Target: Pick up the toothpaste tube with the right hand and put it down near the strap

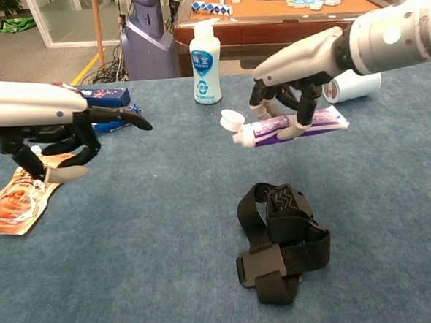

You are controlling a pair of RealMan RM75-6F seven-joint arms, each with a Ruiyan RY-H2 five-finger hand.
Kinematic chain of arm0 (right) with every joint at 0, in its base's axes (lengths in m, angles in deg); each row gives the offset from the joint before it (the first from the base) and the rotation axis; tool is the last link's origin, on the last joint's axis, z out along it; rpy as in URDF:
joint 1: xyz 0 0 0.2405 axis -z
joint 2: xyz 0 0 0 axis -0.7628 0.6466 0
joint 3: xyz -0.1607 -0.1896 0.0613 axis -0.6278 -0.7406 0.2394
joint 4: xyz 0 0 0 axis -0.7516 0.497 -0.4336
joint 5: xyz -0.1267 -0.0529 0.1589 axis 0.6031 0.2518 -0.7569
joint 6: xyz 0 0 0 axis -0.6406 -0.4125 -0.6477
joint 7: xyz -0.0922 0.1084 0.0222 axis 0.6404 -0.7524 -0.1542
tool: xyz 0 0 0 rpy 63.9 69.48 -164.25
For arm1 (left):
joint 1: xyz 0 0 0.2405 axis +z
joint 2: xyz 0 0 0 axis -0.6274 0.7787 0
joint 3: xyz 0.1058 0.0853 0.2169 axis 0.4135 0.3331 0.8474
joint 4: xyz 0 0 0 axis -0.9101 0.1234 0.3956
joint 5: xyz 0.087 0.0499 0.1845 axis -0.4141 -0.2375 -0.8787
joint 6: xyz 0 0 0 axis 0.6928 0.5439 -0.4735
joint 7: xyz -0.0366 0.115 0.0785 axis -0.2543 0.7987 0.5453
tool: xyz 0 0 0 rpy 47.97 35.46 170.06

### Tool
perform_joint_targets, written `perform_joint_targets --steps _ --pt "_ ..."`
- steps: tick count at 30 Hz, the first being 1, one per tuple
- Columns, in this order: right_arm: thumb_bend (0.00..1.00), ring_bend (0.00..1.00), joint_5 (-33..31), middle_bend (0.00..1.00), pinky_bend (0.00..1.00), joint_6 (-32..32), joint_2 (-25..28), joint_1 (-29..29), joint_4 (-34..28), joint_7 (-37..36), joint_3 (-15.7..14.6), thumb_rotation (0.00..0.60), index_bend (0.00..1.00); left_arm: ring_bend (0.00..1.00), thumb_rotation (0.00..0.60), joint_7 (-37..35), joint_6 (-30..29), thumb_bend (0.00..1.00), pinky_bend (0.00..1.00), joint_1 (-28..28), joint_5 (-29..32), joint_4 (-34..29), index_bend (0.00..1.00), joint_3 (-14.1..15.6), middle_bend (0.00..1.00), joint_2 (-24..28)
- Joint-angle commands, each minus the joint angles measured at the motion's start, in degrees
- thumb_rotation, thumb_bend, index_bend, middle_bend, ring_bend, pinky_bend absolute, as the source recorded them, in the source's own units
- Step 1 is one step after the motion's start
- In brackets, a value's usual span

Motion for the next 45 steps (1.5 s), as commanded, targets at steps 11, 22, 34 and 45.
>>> perform_joint_targets --steps 11,22,34,45 --pt "0.69 0.63 -5.35 0.75 0.41 1.87 -5.78 -5.50 2.48 0.98 -3.56 0.600 0.85 0.77 0.600 1.59 4.33 0.44 0.83 -6.65 3.83 1.33 0.00 -1.32 0.73 -5.03" --pt "0.69 0.64 -2.94 0.76 0.41 3.29 -5.44 -5.10 1.98 -2.47 -4.23 0.600 0.86 0.77 0.600 3.38 5.93 0.44 0.83 -8.86 6.32 3.50 0.00 0.15 0.73 -7.69" --pt "0.69 0.65 -0.22 0.76 0.41 5.30 -4.01 -4.04 1.25 -5.59 -3.60 0.600 0.87 0.76 0.600 4.61 5.88 0.44 0.83 -9.11 8.92 3.57 0.00 1.56 0.73 -7.23" --pt "0.69 0.65 1.87 0.76 0.41 6.36 -3.62 -2.93 0.95 -8.11 -2.84 0.600 0.87 0.76 0.600 5.61 5.65 0.44 0.83 -9.41 10.26 2.75 0.00 2.17 0.73 -6.92"
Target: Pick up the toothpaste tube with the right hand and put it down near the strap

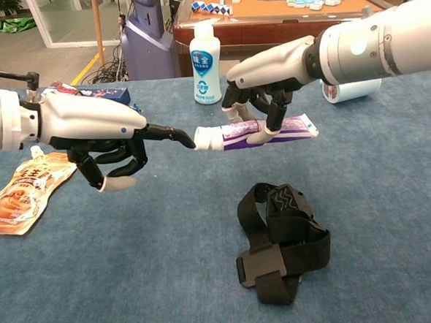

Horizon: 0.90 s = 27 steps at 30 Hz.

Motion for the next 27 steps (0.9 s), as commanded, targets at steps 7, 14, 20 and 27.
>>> perform_joint_targets --steps 7,14,20,27 --pt "0.69 0.65 0.57 0.76 0.41 1.33 0.71 1.49 -0.04 -1.51 0.12 0.600 0.87 0.73 0.600 2.36 -2.61 0.44 0.82 1.74 1.89 -0.63 0.00 0.00 0.70 1.38" --pt "0.69 0.66 3.19 0.76 0.46 3.75 0.74 5.56 0.14 -7.89 1.27 0.600 0.87 0.48 0.600 -0.16 -7.63 0.37 0.69 7.22 9.99 -1.88 0.00 -1.78 0.44 4.82" --pt "0.69 0.68 7.73 0.77 0.54 5.62 -1.04 9.13 0.41 -14.83 2.40 0.600 0.87 0.20 0.401 -11.65 -10.08 0.22 0.42 11.18 15.47 -4.91 0.00 -3.99 0.20 7.64" --pt "0.69 0.70 10.93 0.78 0.58 8.42 -4.88 11.93 -0.10 -20.02 3.76 0.600 0.88 0.06 0.021 -22.68 -10.93 0.13 0.22 13.96 18.79 -7.21 0.00 -6.40 0.05 7.44"
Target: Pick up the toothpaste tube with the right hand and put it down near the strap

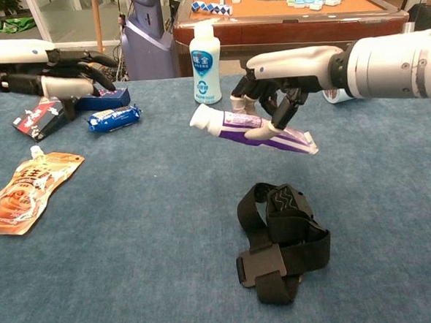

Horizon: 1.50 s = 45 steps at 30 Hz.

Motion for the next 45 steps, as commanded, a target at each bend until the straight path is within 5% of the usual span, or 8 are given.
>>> perform_joint_targets --steps 1,19,45 --pt "0.70 0.70 1.08 0.78 0.58 1.48 -2.22 1.40 -0.23 -1.97 0.83 0.600 0.88 0.06 0.008 -5.90 -1.47 0.12 0.21 2.36 2.45 -1.66 0.00 -2.21 0.04 -0.15" --pt "0.77 0.74 2.37 0.82 0.64 12.04 -20.10 4.15 7.20 -3.85 6.47 0.600 0.94 0.00 0.000 -7.73 -2.59 0.06 0.10 2.88 4.41 1.10 0.00 -6.81 0.00 -6.80" --pt "0.77 0.75 -3.77 0.82 0.65 8.41 -32.40 -1.35 17.76 -0.24 14.93 0.600 0.94 0.00 0.000 -1.02 -8.37 0.03 0.05 3.19 3.37 8.53 0.00 -9.12 0.00 -19.46"
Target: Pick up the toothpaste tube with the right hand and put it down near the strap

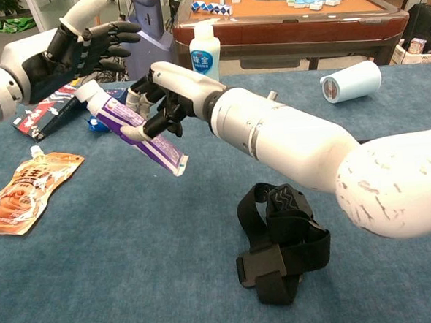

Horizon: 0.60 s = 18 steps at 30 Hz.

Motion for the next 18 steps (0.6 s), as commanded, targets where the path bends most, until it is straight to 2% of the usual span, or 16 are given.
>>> perform_joint_targets --steps 1,18 --pt "0.77 0.75 -0.34 0.82 0.65 -0.28 -0.54 -0.19 0.62 -0.13 0.38 0.600 0.94 0.00 0.000 0.14 -0.23 0.03 0.05 0.00 -0.39 0.84 0.00 -0.01 0.00 -0.94" --pt "0.77 0.76 -2.29 0.83 0.65 -1.23 -2.95 -1.47 2.80 0.85 2.46 0.600 0.95 0.00 0.000 -0.30 -0.31 0.02 0.02 -0.39 -2.04 3.86 0.00 -0.23 0.00 -4.28"
